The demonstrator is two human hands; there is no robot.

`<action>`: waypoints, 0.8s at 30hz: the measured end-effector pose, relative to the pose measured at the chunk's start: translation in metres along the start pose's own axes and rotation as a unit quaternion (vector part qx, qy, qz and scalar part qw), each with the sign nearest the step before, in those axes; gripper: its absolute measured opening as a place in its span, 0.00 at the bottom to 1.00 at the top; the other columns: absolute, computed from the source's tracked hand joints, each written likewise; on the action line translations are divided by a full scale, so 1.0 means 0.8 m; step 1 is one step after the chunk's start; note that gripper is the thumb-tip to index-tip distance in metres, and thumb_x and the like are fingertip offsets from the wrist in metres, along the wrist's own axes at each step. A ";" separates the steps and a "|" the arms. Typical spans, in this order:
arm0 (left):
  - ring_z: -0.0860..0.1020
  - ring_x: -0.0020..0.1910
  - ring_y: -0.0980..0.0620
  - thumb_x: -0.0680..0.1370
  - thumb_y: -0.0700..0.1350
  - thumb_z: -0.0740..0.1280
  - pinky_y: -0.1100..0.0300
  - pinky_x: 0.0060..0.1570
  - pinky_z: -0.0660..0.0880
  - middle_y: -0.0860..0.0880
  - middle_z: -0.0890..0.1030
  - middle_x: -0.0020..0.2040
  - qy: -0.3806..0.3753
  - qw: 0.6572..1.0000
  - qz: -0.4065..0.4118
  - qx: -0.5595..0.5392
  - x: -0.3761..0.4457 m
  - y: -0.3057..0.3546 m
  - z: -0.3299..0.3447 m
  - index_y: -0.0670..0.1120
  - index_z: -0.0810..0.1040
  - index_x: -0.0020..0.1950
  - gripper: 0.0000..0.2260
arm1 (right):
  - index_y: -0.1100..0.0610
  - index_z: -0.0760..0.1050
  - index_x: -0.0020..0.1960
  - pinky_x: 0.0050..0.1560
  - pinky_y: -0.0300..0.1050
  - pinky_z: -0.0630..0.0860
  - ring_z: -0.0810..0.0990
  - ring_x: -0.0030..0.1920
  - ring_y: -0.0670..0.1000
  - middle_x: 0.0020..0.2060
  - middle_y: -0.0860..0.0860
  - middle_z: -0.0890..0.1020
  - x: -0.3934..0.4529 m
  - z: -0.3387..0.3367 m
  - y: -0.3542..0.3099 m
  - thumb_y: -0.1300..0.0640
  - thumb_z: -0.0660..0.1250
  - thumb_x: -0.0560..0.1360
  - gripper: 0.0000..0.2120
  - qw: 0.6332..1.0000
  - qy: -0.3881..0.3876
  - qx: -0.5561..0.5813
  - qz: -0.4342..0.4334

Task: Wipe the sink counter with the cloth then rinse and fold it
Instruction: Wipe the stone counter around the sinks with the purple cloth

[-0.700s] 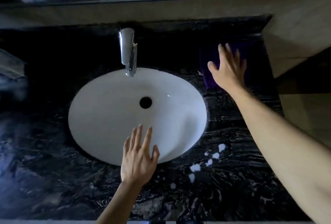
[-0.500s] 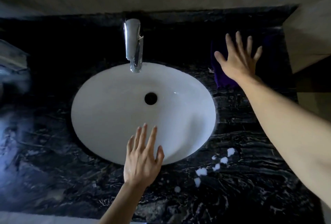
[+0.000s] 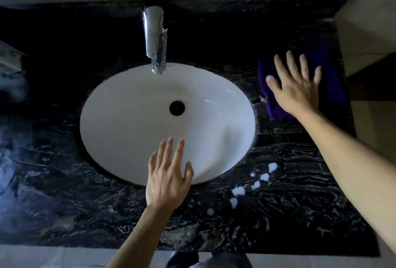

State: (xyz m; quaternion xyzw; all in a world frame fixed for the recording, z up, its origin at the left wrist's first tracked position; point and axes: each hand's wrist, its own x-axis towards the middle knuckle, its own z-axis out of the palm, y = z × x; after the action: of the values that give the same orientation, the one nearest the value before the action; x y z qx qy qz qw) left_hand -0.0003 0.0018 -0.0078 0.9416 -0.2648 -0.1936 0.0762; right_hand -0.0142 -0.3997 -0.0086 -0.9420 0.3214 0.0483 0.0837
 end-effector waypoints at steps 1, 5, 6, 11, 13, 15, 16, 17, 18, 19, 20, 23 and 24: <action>0.50 0.82 0.48 0.81 0.60 0.47 0.46 0.79 0.53 0.47 0.54 0.83 0.002 1.000 0.000 0.001 0.000 0.000 0.000 0.54 0.50 0.83 0.30 | 0.42 0.49 0.82 0.77 0.71 0.45 0.48 0.82 0.57 0.83 0.48 0.52 -0.016 0.001 0.005 0.33 0.45 0.81 0.31 1.000 0.003 0.003 -0.001; 0.50 0.82 0.48 0.81 0.61 0.46 0.45 0.79 0.52 0.47 0.54 0.83 0.008 1.000 0.008 -0.007 -0.001 0.000 0.001 0.54 0.49 0.83 0.30 | 0.41 0.50 0.82 0.78 0.68 0.45 0.50 0.82 0.57 0.83 0.47 0.53 -0.088 0.009 0.014 0.34 0.43 0.81 0.31 1.000 0.003 0.014 0.007; 0.51 0.82 0.48 0.81 0.61 0.46 0.45 0.79 0.52 0.47 0.54 0.83 0.008 1.000 0.010 -0.010 -0.001 0.000 0.001 0.54 0.49 0.83 0.30 | 0.41 0.50 0.82 0.78 0.68 0.45 0.50 0.82 0.57 0.83 0.47 0.53 -0.107 0.012 0.014 0.34 0.43 0.81 0.31 1.000 0.002 0.017 0.009; 0.53 0.82 0.47 0.81 0.61 0.45 0.45 0.78 0.54 0.46 0.58 0.82 0.020 1.000 0.021 -0.011 -0.001 -0.001 0.001 0.54 0.50 0.83 0.30 | 0.40 0.52 0.81 0.79 0.67 0.46 0.51 0.83 0.54 0.82 0.45 0.54 -0.199 0.025 0.005 0.35 0.42 0.81 0.30 1.000 0.000 0.030 0.009; 0.54 0.82 0.47 0.81 0.62 0.44 0.45 0.78 0.53 0.46 0.59 0.82 0.021 0.999 0.024 -0.011 -0.001 0.000 0.001 0.54 0.50 0.83 0.30 | 0.40 0.54 0.81 0.78 0.67 0.48 0.53 0.82 0.55 0.82 0.46 0.56 -0.226 0.031 -0.006 0.36 0.43 0.81 0.30 0.999 0.004 0.029 0.018; 0.54 0.82 0.47 0.81 0.62 0.44 0.45 0.78 0.54 0.47 0.60 0.82 0.025 0.999 0.030 -0.011 -0.002 0.000 0.002 0.53 0.50 0.82 0.30 | 0.41 0.56 0.81 0.77 0.68 0.50 0.55 0.82 0.57 0.82 0.48 0.58 -0.248 0.037 -0.023 0.36 0.45 0.81 0.30 0.999 0.013 0.016 0.026; 0.55 0.82 0.47 0.81 0.62 0.44 0.45 0.78 0.54 0.47 0.60 0.82 0.026 0.999 0.032 -0.014 -0.003 0.000 0.001 0.53 0.50 0.82 0.30 | 0.42 0.57 0.81 0.77 0.69 0.51 0.56 0.81 0.58 0.82 0.48 0.58 -0.258 0.040 -0.032 0.36 0.46 0.81 0.30 0.999 0.015 0.008 0.028; 0.55 0.81 0.47 0.81 0.62 0.44 0.45 0.79 0.54 0.47 0.61 0.82 0.027 0.999 0.036 -0.017 -0.003 0.000 0.001 0.52 0.51 0.82 0.30 | 0.42 0.57 0.81 0.76 0.70 0.52 0.56 0.81 0.59 0.82 0.49 0.59 -0.266 0.044 -0.041 0.36 0.47 0.81 0.30 0.999 0.015 0.000 0.028; 0.55 0.81 0.47 0.82 0.61 0.44 0.45 0.78 0.54 0.47 0.61 0.81 0.028 0.999 0.040 -0.020 -0.003 0.000 0.000 0.52 0.51 0.82 0.30 | 0.42 0.56 0.81 0.76 0.71 0.52 0.56 0.81 0.59 0.82 0.50 0.58 -0.275 0.046 -0.049 0.36 0.47 0.81 0.30 0.999 0.014 -0.006 0.030; 0.56 0.81 0.47 0.82 0.61 0.44 0.44 0.78 0.55 0.47 0.62 0.81 0.030 0.998 0.045 -0.022 -0.004 -0.001 0.000 0.51 0.52 0.82 0.30 | 0.43 0.56 0.81 0.76 0.71 0.53 0.56 0.81 0.60 0.82 0.50 0.58 -0.283 0.049 -0.058 0.35 0.47 0.81 0.30 0.999 0.013 -0.012 0.031; 0.57 0.81 0.47 0.82 0.61 0.44 0.44 0.78 0.56 0.46 0.63 0.80 0.032 0.998 0.049 -0.023 -0.004 -0.002 0.000 0.50 0.53 0.82 0.30 | 0.43 0.56 0.81 0.76 0.72 0.53 0.56 0.81 0.61 0.82 0.51 0.58 -0.291 0.051 -0.068 0.35 0.48 0.80 0.31 0.999 0.010 -0.019 0.033; 0.63 0.78 0.45 0.82 0.59 0.46 0.44 0.77 0.57 0.44 0.70 0.76 0.037 0.997 0.053 -0.029 -0.007 -0.003 -0.001 0.47 0.59 0.80 0.29 | 0.43 0.58 0.81 0.74 0.74 0.52 0.55 0.81 0.63 0.82 0.54 0.58 -0.316 0.058 -0.103 0.33 0.51 0.79 0.33 0.999 0.010 -0.039 0.036; 0.67 0.76 0.45 0.83 0.58 0.48 0.43 0.76 0.58 0.44 0.73 0.74 0.042 0.997 0.057 -0.029 -0.009 -0.004 -0.001 0.46 0.62 0.79 0.28 | 0.43 0.59 0.81 0.74 0.74 0.52 0.55 0.81 0.64 0.82 0.55 0.58 -0.326 0.059 -0.116 0.32 0.53 0.79 0.33 0.998 0.012 -0.041 0.035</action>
State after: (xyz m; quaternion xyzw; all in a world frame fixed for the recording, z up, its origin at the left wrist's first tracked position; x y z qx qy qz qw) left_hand -0.0042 0.0086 -0.0052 0.9295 -0.3090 -0.1571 0.1258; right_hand -0.1648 -0.1622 -0.0057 -0.9334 0.3528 0.0527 0.0397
